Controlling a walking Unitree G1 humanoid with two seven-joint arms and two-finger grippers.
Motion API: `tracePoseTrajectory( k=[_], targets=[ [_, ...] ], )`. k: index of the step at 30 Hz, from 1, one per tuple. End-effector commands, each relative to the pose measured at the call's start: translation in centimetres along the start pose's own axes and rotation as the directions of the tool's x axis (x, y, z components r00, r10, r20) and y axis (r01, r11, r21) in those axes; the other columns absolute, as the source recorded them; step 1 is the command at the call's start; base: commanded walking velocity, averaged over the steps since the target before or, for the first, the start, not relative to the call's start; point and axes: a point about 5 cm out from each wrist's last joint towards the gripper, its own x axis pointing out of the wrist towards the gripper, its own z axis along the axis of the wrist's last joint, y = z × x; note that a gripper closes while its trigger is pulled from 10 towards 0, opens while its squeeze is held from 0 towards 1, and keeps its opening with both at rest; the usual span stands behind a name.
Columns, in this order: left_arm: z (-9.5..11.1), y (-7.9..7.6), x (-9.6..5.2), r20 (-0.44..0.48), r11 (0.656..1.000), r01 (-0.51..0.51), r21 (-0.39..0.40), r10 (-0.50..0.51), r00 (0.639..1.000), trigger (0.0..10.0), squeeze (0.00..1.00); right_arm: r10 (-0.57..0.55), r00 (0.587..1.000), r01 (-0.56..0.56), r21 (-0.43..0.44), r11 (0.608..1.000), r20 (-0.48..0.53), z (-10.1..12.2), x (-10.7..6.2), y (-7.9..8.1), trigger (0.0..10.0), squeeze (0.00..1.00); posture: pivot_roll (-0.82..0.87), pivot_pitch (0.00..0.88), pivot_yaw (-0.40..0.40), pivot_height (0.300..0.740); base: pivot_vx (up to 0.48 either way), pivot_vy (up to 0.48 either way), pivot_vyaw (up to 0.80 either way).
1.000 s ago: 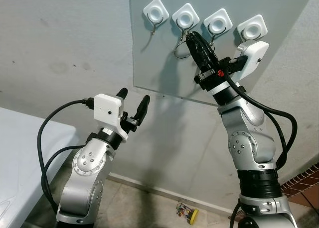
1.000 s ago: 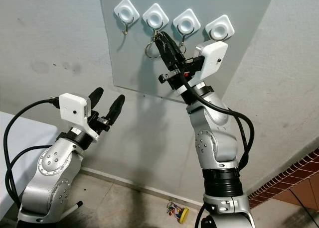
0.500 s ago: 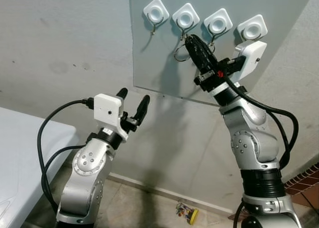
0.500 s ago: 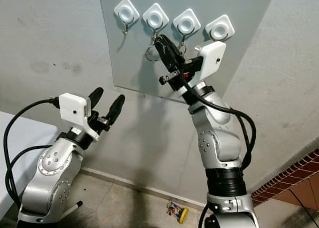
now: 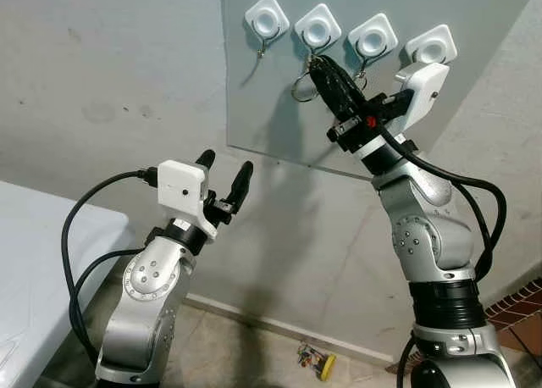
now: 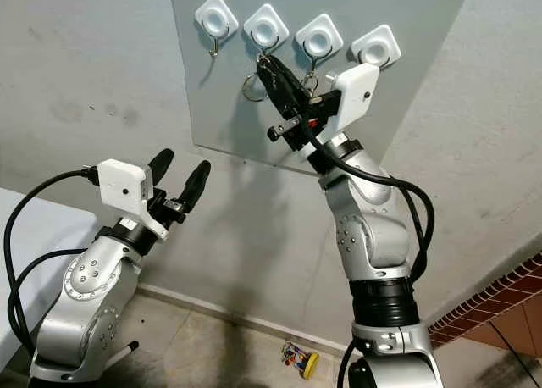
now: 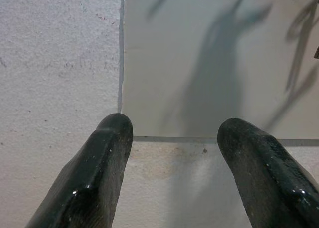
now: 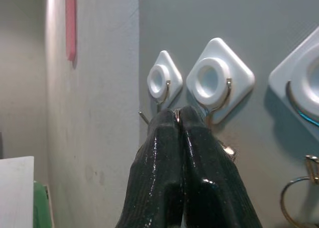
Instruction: Hang keys on a hook
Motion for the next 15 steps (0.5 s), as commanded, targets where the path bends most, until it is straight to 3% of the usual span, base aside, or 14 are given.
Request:
tracePoseTrajectory(
  k=[1,10,15],
  targets=[
    [0.3,-0.2,-0.2,0.006,1.000,0.003,0.006,-0.003,1.000,10.0,0.00,0.009,1.000,-0.009,-0.003,1.000,-0.017,0.1,0.3,-0.2,10.0,0.00,-0.05,0.075,-0.062,0.740,0.000,0.000,0.00],
    [0.3,-0.2,-0.3,0.004,1.000,0.000,0.004,0.000,1.000,10.0,0.00,-0.011,0.997,0.011,0.001,1.000,-0.072,-0.6,0.1,-0.3,10.0,0.00,-0.05,0.080,-0.064,0.740,0.000,0.000,0.00],
    [0.3,-0.2,-0.3,0.003,1.000,-0.003,0.002,0.003,1.000,10.0,0.00,-0.079,0.989,0.077,-0.017,0.997,-0.121,-1.1,-0.1,-0.5,10.0,0.00,-0.05,0.083,-0.065,0.740,0.000,0.000,0.00]
  ],
)
